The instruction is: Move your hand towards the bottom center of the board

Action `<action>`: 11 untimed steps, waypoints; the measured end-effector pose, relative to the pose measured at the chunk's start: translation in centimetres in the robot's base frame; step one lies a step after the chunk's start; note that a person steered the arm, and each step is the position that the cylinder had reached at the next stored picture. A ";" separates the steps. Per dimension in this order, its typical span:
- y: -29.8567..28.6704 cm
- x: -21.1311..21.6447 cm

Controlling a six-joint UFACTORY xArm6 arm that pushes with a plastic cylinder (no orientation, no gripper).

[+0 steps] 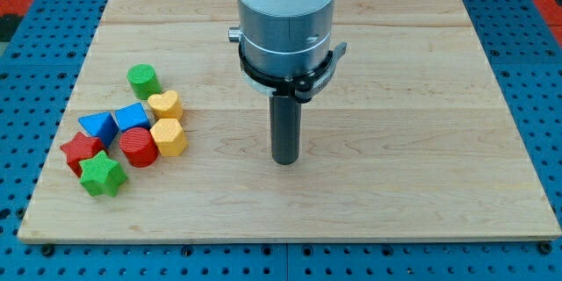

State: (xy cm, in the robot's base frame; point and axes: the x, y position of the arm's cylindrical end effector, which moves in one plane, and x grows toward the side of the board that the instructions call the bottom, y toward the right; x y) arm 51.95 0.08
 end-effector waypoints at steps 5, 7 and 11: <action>0.3 0.7; 0.6 0.7; 1.7 3.5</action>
